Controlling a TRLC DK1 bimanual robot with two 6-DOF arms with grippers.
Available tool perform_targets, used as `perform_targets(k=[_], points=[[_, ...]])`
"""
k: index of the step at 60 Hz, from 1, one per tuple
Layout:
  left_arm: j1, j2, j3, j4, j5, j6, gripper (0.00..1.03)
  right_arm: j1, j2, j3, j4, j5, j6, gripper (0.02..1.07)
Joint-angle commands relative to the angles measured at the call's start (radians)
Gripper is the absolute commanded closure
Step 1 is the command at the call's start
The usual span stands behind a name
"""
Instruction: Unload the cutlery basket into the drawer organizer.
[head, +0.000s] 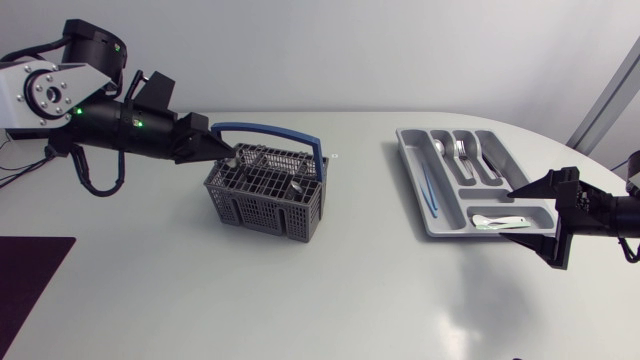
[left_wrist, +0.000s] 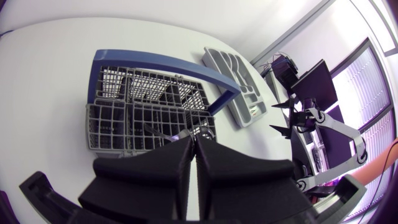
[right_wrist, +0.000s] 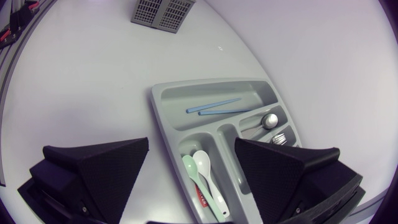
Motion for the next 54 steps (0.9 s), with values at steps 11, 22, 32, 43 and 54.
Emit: perform_targets(k=[11, 22, 32, 43, 54], points=[[0.075, 0.019, 0.147, -0.131, 0.1, -0.009, 1.0, 0.026, -0.063, -0.038, -0.002, 0.006, 0.02, 0.07], [0.101, 0.031, 0.225, -0.23, 0.121, 0.034, 1.0, 0.037, -0.11, -0.055, -0.008, 0.015, 0.033, 0.07], [0.078, -0.033, 0.311, -0.361, 0.12, 0.174, 1.0, 0.046, -0.158, -0.047, -0.06, 0.015, 0.04, 0.07], [-0.043, -0.055, 0.391, -0.486, 0.095, 0.404, 1.0, 0.048, -0.19, 0.032, -0.236, -0.023, 0.03, 0.07], [-0.175, 0.001, 0.429, -0.552, 0.055, 0.617, 1.0, 0.079, -0.176, 0.135, -0.494, -0.063, -0.043, 0.07]])
